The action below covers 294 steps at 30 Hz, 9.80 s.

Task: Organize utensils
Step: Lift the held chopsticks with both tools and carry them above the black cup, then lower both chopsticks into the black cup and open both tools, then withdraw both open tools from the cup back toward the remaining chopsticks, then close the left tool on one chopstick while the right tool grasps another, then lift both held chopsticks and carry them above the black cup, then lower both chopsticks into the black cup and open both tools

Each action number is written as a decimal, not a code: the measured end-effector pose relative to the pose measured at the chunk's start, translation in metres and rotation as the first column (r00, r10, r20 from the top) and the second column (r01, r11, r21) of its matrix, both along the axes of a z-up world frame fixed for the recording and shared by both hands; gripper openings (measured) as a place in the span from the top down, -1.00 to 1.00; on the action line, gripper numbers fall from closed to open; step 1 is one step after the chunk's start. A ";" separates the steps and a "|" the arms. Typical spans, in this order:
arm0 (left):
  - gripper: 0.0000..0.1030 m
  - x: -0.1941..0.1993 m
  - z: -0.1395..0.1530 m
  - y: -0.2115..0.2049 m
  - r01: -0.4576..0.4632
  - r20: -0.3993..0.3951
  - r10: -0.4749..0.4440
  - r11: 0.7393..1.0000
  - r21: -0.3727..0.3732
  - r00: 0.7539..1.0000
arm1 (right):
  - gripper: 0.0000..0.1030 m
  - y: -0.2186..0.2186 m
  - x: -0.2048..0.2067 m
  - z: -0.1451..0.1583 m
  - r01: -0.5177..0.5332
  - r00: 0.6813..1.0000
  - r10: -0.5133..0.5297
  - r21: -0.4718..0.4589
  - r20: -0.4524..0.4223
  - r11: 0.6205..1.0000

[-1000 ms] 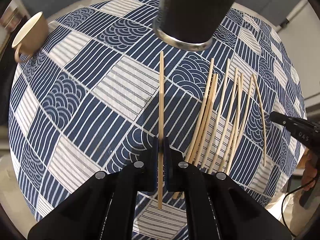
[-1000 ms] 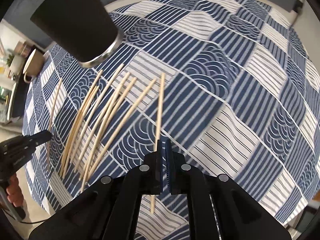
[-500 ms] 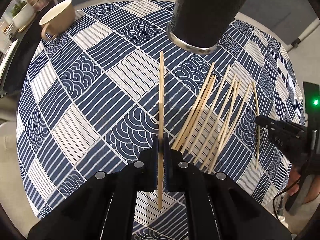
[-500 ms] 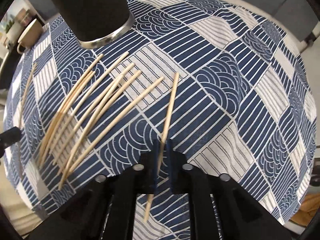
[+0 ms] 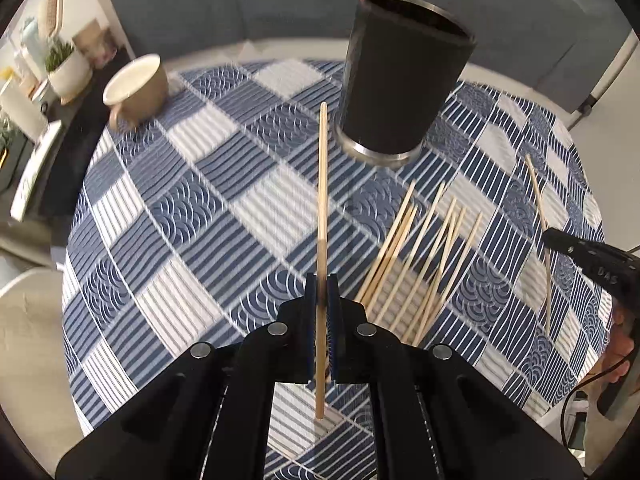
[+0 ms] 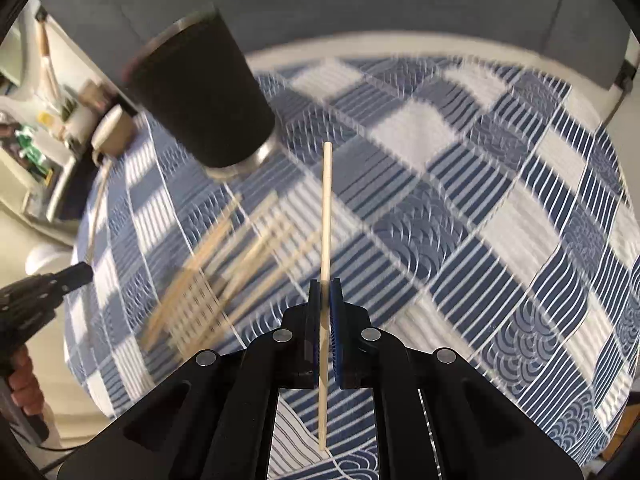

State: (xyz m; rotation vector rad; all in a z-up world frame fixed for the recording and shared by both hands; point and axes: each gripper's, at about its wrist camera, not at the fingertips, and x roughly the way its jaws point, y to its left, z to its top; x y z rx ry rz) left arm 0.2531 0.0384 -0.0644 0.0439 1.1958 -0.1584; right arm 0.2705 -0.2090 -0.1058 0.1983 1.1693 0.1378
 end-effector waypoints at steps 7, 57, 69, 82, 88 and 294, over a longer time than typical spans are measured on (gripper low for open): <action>0.90 0.025 0.024 -0.005 0.019 0.097 -0.017 1.000 -0.014 0.995 | 0.91 0.001 0.017 0.054 -0.019 0.992 0.018 0.011 0.124 1.000; 0.90 0.172 0.091 -0.028 0.296 0.494 -0.063 0.863 -0.409 0.867 | 0.91 0.063 0.153 0.148 -0.117 0.778 -0.018 0.172 0.627 0.978; 0.90 0.176 0.066 -0.038 0.286 0.469 -0.073 0.870 -0.401 0.880 | 0.91 0.070 0.168 0.106 -0.130 0.813 0.012 0.161 0.582 0.978; 0.74 0.151 0.062 -0.026 0.248 0.454 -0.055 0.892 -0.378 0.889 | 0.82 0.057 0.155 0.102 -0.125 0.831 0.026 0.142 0.556 0.982; 0.42 0.132 0.073 -0.018 0.211 0.460 -0.022 0.907 -0.364 0.888 | 0.35 0.044 0.140 0.110 -0.106 0.833 0.021 0.121 0.553 0.987; 0.90 0.162 0.160 -0.021 0.160 0.595 0.127 0.900 -0.406 0.794 | 0.91 0.062 0.186 0.183 -0.297 0.722 0.136 0.126 0.678 0.946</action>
